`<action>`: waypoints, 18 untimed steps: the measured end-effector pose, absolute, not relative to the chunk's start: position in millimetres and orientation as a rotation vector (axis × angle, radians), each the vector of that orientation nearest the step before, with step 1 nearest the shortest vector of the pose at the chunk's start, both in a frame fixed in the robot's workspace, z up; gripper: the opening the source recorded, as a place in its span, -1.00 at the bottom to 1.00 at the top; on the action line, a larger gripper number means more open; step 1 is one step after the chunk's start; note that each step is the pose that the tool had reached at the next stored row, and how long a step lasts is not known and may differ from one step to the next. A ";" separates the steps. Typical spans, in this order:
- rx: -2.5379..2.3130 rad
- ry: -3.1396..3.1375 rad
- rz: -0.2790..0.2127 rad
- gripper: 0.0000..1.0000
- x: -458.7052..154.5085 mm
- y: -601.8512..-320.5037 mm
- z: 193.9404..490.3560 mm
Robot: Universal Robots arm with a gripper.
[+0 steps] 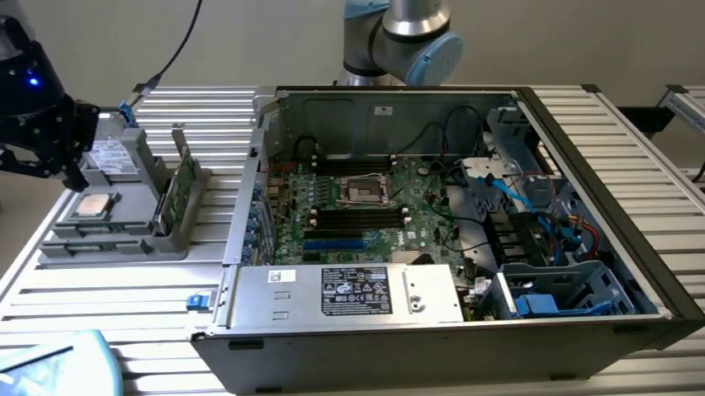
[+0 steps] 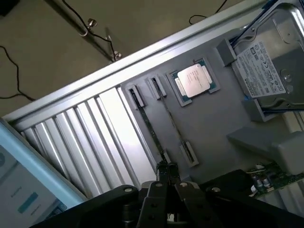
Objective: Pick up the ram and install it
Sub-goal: 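Pick up the ram and move it above insertion slot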
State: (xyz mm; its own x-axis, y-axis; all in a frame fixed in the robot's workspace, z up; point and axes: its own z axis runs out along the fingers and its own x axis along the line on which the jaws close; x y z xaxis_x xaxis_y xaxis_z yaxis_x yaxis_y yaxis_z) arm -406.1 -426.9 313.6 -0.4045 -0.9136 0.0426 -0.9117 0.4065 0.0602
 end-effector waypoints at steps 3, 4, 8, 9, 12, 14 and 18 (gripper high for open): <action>1.747 -2.530 -0.044 -0.79 -406.1 -426.9 312.5; 1.770 -2.514 -0.045 -0.79 -406.1 -426.9 312.1; 1.861 -2.449 -0.046 -0.79 -406.1 -426.9 310.1; 1.883 -2.432 -0.046 -0.79 -406.1 -426.9 309.6; 1.949 -2.380 -0.045 -0.79 -406.1 -426.8 307.6; 1.991 -2.346 -0.045 -0.79 -406.2 -426.8 306.2; 2.071 -2.278 -0.048 -0.79 -407.4 -426.8 302.9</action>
